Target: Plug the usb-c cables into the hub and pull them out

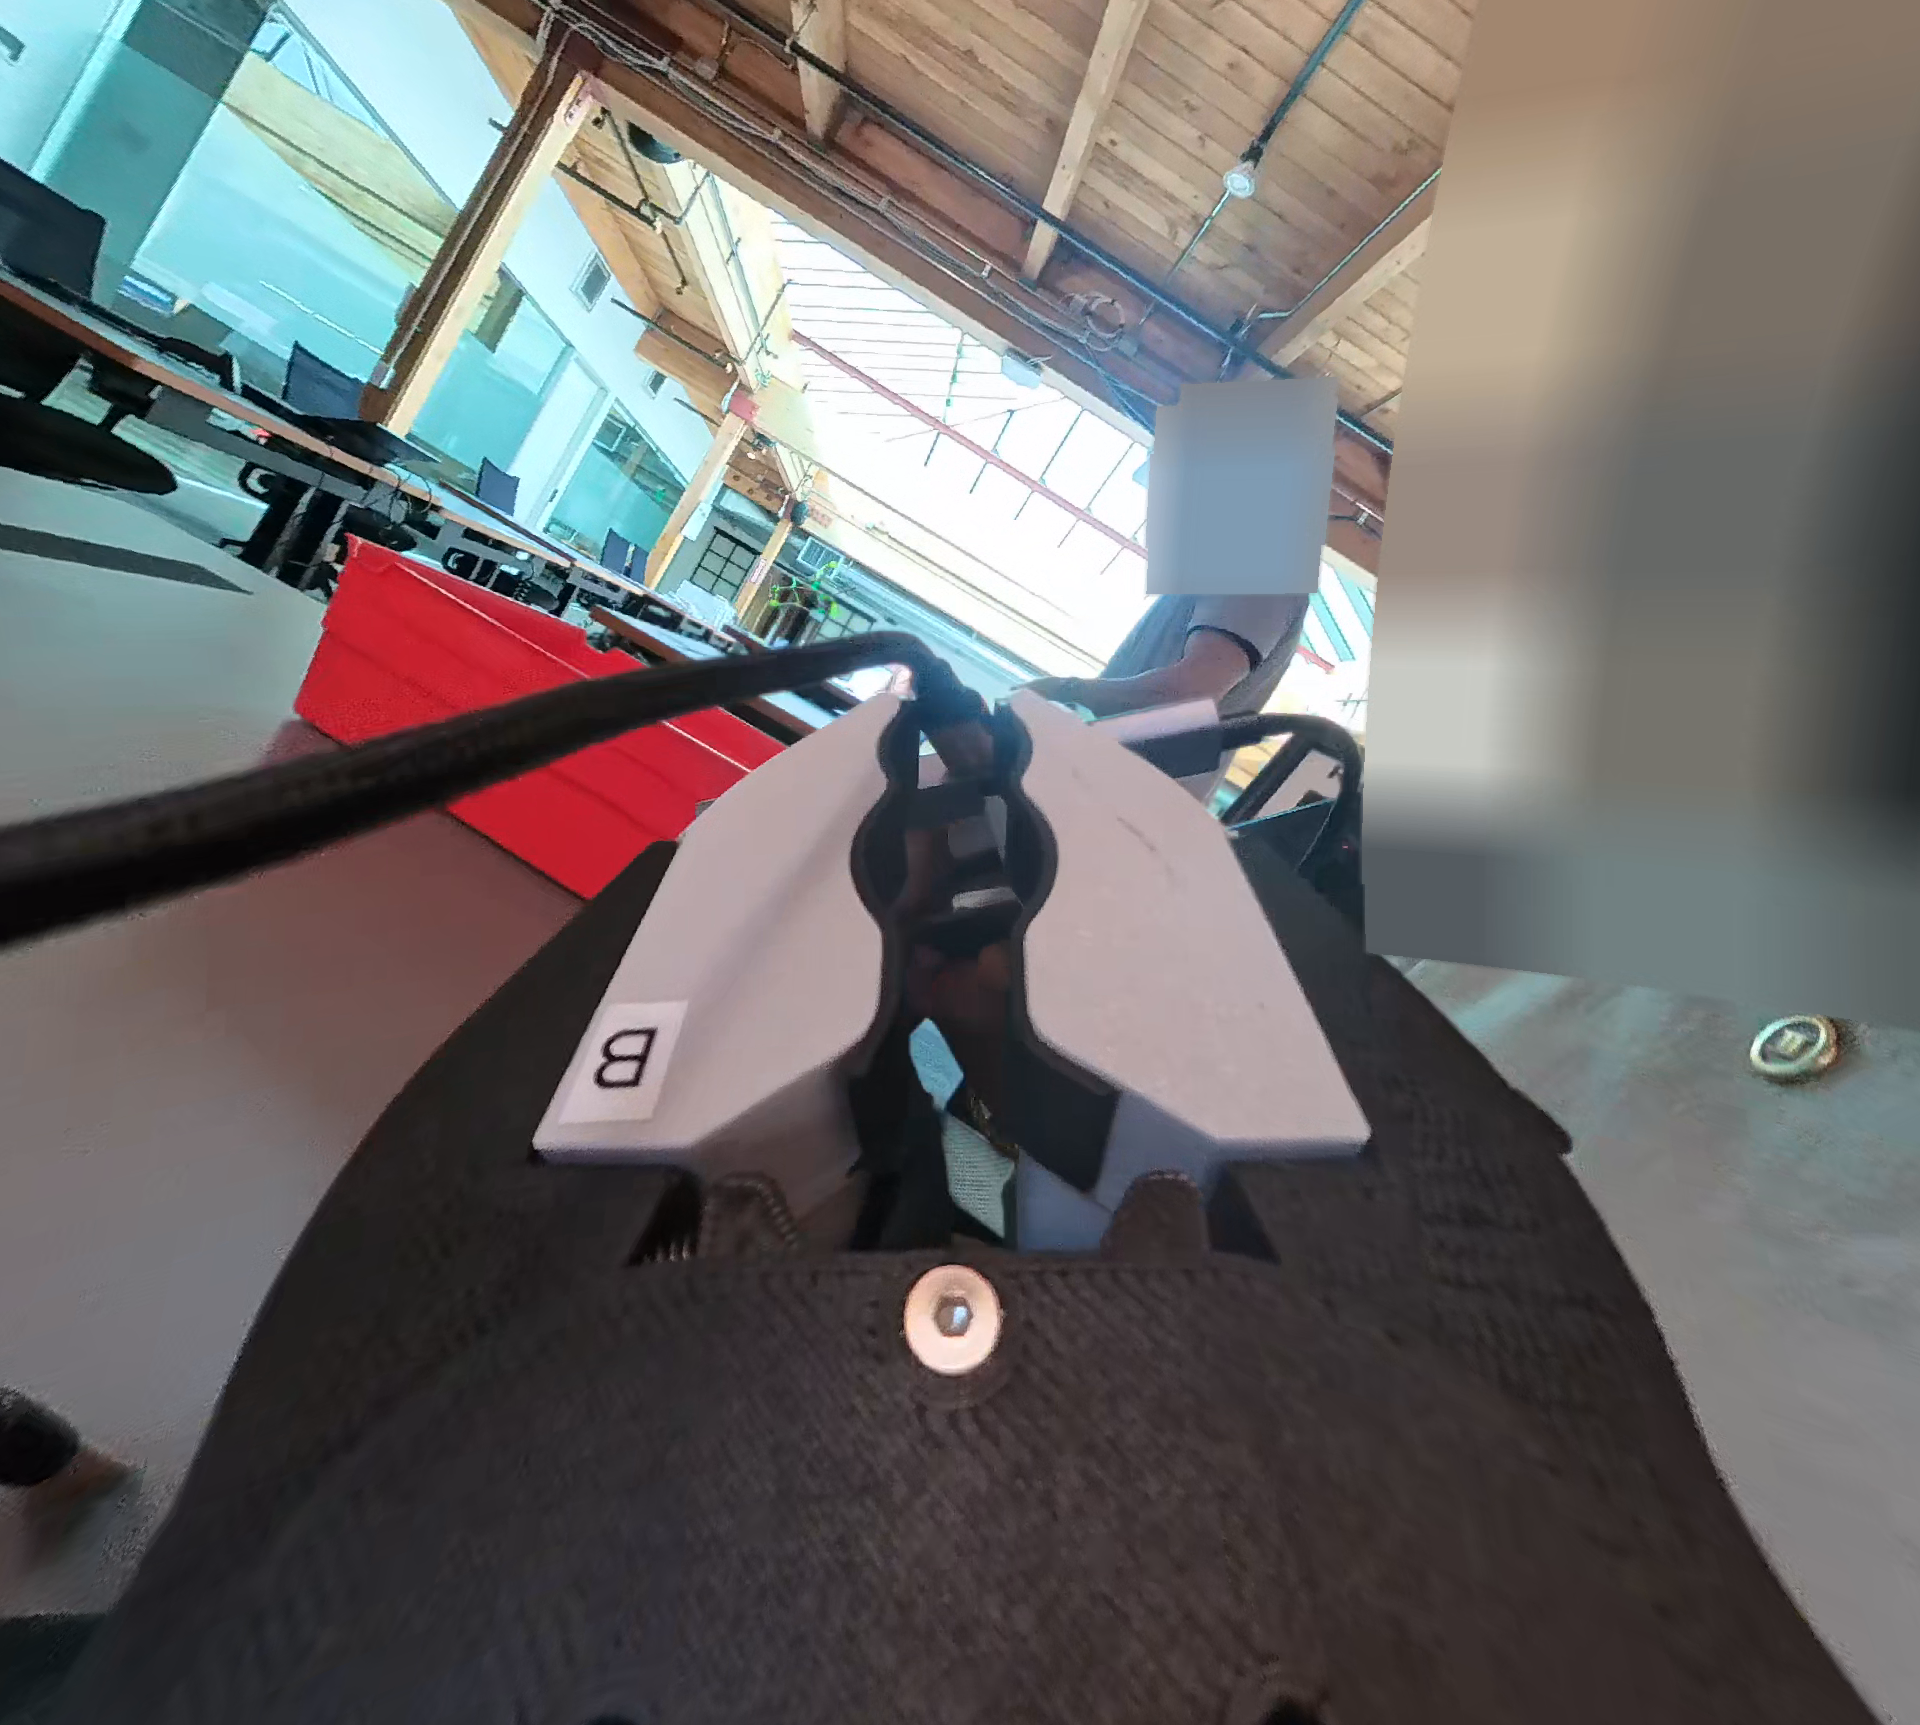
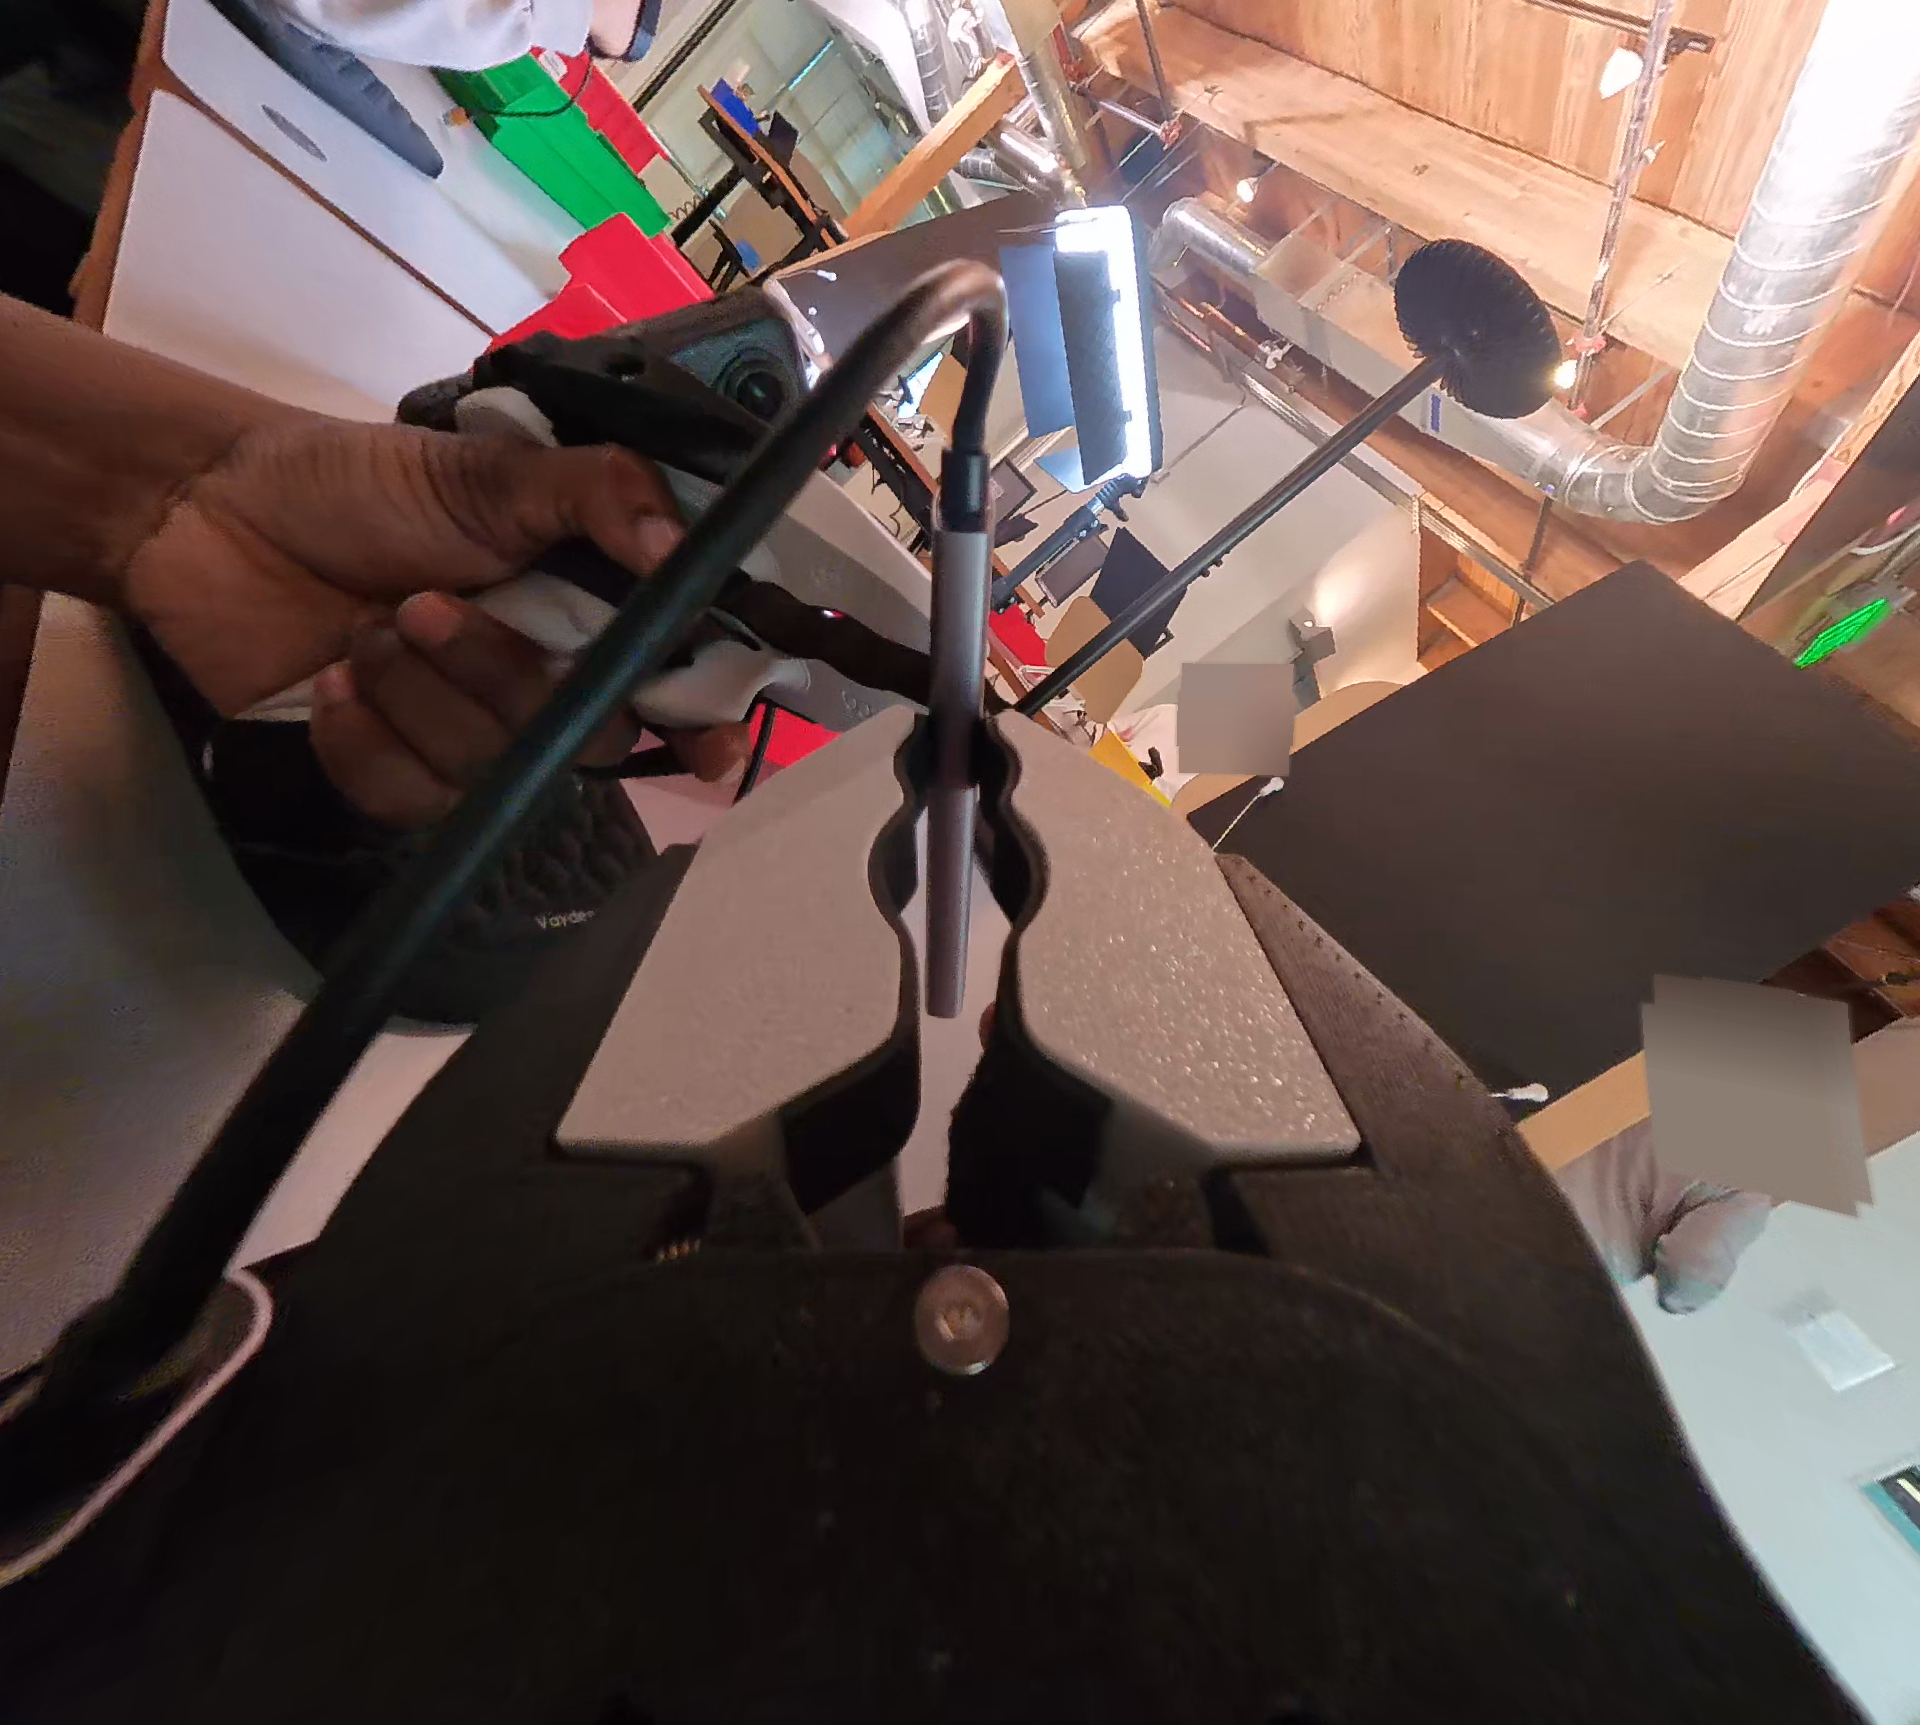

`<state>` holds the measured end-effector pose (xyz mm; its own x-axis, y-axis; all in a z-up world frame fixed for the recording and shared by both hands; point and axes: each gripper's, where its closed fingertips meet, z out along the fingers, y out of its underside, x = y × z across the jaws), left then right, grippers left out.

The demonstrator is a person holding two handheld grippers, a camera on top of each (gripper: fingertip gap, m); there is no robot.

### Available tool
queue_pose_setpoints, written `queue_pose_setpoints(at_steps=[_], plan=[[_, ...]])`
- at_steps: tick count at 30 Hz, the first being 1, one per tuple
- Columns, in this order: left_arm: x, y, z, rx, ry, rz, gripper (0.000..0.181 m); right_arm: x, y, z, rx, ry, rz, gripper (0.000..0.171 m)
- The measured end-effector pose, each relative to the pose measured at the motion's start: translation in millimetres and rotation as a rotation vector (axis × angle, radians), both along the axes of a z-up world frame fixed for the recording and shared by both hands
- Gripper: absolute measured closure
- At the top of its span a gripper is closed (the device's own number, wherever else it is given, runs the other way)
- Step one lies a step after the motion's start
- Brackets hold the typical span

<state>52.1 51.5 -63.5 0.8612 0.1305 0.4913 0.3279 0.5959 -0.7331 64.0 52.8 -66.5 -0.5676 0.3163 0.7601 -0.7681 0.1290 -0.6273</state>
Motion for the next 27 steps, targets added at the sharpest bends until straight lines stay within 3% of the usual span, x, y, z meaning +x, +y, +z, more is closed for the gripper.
queue_pose_setpoints(at_steps=[4,6,10,13,16,20,23,27], plan=[[1.4,1.6,1.0,-0.013,0.026,-0.027,0.164,1.4,-0.7,-0.2,0.021,0.055,0.005,0.164],[-0.6,7.4,-2.9,-0.043,0.012,-0.028,0.153,0.0,0.6,-4.0,0.055,0.101,0.005,0.164],[-8.1,5.2,-5.3,-0.030,-0.015,0.020,0.168,-8.1,10.2,-11.4,0.129,0.213,-0.025,0.164],[-8.7,8.5,-10.3,-0.096,0.023,0.049,0.169,-13.0,14.1,-16.8,0.170,0.237,-0.016,0.163],[-13.8,2.4,-6.2,-0.083,0.068,0.137,0.170,-36.6,20.7,-20.2,0.205,0.216,-0.102,0.151],[-26.0,-15.1,-4.0,-0.096,0.098,0.308,0.170,-83.0,50.1,-30.8,0.286,0.016,-0.251,0.143],[-33.9,-27.6,-2.6,-0.123,0.109,0.433,0.171,-106.6,75.6,-29.2,0.242,-0.297,-0.370,0.143],[-41.6,-29.2,-5.2,-0.208,0.132,0.547,0.171,-33.0,35.4,1.3,0.111,-0.805,-0.028,0.127]])
